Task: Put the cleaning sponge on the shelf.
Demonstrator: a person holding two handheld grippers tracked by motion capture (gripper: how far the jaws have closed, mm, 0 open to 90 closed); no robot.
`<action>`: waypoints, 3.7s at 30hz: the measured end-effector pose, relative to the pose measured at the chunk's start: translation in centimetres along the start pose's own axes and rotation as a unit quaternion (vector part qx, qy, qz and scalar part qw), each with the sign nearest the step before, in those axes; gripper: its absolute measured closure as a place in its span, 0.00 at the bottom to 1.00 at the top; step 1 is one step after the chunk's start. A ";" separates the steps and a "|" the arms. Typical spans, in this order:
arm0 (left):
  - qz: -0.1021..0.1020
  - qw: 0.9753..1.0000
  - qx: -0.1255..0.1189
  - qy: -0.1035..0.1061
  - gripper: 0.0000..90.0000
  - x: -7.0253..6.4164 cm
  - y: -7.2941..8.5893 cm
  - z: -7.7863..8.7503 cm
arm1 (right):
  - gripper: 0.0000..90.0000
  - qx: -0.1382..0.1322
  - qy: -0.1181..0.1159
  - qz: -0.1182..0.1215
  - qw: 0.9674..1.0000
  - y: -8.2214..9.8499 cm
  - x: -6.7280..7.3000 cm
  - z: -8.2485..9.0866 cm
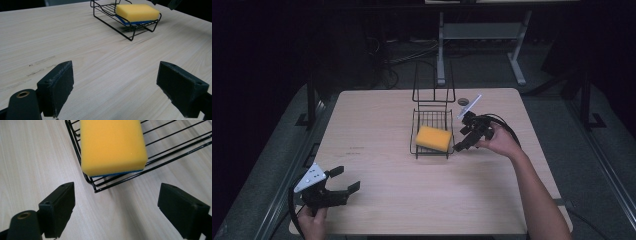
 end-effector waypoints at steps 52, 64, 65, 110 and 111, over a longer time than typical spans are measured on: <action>-0.005 1.000 0.003 -0.001 0.15 -0.1 0.1 0.0 | 0.16 -0.012 0.011 -0.042 0.999 8.5 0.8 1.9; -0.007 1.000 0.003 0.000 0.15 -0.2 0.1 0.0 | 0.16 -0.007 0.015 -0.054 0.998 10.5 0.9 2.1; -0.007 1.000 0.003 0.000 0.15 -0.2 0.1 0.0 | 0.16 -0.007 0.015 -0.054 0.998 10.5 0.9 2.1; -0.009 1.000 0.005 0.002 0.15 -0.3 0.2 0.0 | 0.16 -0.002 0.031 -0.043 0.999 14.6 4.5 2.5; -0.010 1.000 0.006 0.002 0.15 -0.3 0.2 0.0 | 0.16 -0.004 0.029 -0.043 0.999 14.8 4.6 2.5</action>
Point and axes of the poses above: each handheld gripper's, and its own axes: z roughly backward along the jaws, y roughly out of its underside, x roughly to its left, the point moved 8 cm from there along -z, roughly forward along the jaws, and after that the axes turned 2 degrees about -z, right-handed, at the moved point
